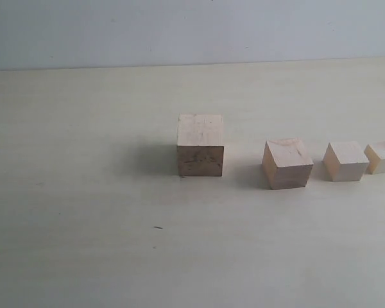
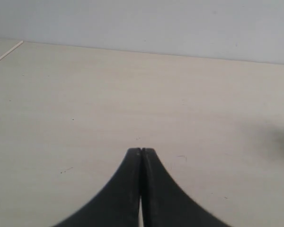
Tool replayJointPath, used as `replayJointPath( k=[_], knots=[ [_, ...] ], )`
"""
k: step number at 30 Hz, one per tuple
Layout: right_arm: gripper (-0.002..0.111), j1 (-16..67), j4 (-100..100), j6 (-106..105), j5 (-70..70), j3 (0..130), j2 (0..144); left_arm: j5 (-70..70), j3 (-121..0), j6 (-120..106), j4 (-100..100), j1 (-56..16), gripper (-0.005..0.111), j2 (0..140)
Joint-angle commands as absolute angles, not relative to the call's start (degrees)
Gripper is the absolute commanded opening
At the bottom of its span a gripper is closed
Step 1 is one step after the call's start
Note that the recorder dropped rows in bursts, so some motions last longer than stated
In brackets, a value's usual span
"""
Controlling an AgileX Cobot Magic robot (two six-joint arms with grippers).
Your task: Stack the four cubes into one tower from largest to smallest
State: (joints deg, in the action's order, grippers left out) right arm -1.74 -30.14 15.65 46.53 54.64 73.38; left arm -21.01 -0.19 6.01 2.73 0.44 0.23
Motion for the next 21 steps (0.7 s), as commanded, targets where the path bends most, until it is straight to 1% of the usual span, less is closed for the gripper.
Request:
replayJointPath(
  k=[1,6,10,12,14,16,18,21],
  knots=[
    [0.000,-1.96,-12.02,4.85,58.65,55.29,79.07,-20.30,0.00,6.17,2.38,0.70,0.000,0.00],
    [0.000,-1.96,12.20,-5.63,59.10,55.29,80.29,-20.30,0.00,6.17,2.38,0.70,0.000,0.00],
    [0.001,-1.96,43.40,-33.16,58.78,55.29,80.43,-20.30,0.00,6.27,2.38,0.70,0.000,0.00],
    [0.004,-1.96,54.71,-44.68,59.33,55.29,80.56,-20.30,0.00,6.27,2.38,0.70,0.000,0.00],
    [0.010,-1.96,61.34,-53.00,59.47,55.29,81.16,-20.30,0.00,6.27,2.38,0.70,0.000,0.00],
    [0.017,-1.96,61.70,-57.06,58.25,55.29,81.97,-20.30,0.00,6.27,2.38,0.70,0.000,0.00],
    [0.027,-1.96,59.06,-57.78,55.57,55.29,83.38,-20.30,0.00,6.27,2.38,0.70,0.000,0.00],
    [0.049,-1.96,57.05,-57.04,49.70,55.29,87.03,-20.30,0.00,6.27,2.38,0.70,0.000,0.00]
  ],
)
